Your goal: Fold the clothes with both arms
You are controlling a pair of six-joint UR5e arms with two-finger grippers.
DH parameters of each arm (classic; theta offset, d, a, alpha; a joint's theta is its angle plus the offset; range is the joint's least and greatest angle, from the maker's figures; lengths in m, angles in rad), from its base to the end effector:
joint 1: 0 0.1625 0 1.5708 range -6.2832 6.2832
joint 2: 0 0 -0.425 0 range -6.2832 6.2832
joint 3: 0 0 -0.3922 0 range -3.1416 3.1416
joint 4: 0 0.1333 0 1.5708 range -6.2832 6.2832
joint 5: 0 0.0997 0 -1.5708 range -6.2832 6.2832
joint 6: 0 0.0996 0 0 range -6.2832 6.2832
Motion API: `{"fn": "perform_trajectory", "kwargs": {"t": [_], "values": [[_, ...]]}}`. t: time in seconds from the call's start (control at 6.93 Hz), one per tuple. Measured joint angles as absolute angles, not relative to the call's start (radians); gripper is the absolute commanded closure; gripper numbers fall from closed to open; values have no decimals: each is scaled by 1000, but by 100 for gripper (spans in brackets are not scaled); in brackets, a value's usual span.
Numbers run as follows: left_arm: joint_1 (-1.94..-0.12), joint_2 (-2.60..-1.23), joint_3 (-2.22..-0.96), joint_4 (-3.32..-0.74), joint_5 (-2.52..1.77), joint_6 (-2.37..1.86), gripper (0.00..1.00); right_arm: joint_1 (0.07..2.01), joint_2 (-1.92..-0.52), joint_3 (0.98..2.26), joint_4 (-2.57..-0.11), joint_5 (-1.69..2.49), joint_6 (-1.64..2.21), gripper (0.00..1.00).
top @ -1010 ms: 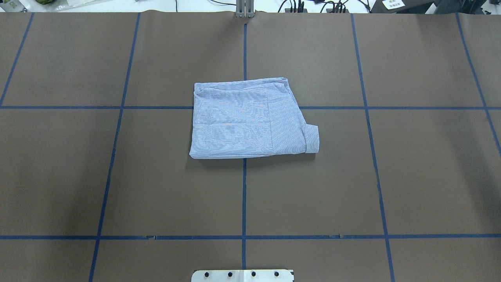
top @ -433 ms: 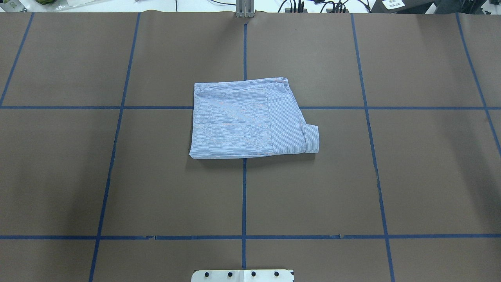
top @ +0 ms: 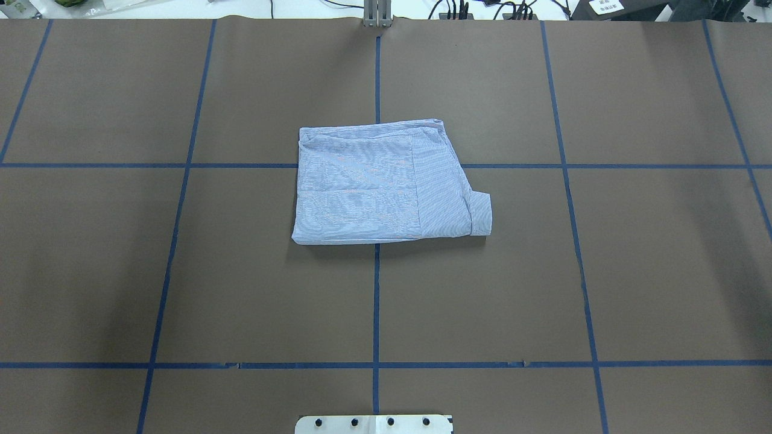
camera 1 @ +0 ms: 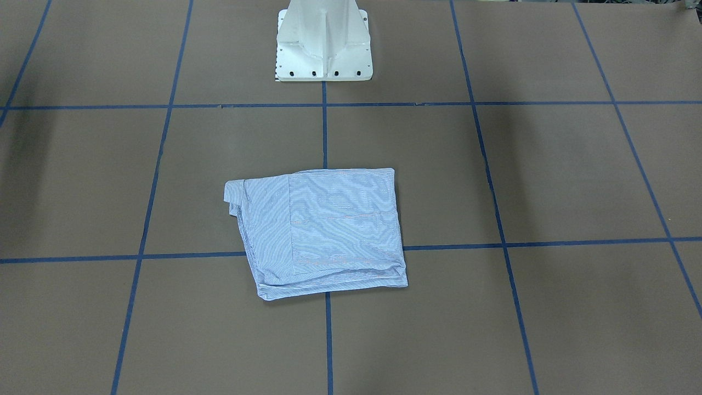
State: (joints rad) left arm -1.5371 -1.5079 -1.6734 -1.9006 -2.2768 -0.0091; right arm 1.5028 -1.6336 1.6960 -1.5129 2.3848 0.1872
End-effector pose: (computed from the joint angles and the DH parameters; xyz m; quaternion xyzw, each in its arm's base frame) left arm -0.0523 -0.4876 0.6058 0.1651 0.3434 0.0749 0.9215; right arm 0.0287 -0.4750 0.6181 0.0045 -0.3990 0.0308 0.9164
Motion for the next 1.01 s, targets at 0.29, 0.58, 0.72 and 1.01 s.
{"fn": "perform_trajectory", "kwargs": {"t": [0.29,0.58,0.72,1.01], "values": [[-1537,-1508,-1673,-1901,-2275,-8,0,1503,-1634,1692,-1513,2414,187,0],[-1537,-1508,-1672,-1901,-2275,-8,0,1503,-1633,1693,-1505,2410,186,0],[-1537,-1508,-1672,-1901,-2275,-8,0,1503,-1633,1694,-1498,2396,185,0],[-1537,-1508,-1672,-1901,-2274,-8,0,1503,-1634,1695,-1492,2373,184,0]]}}
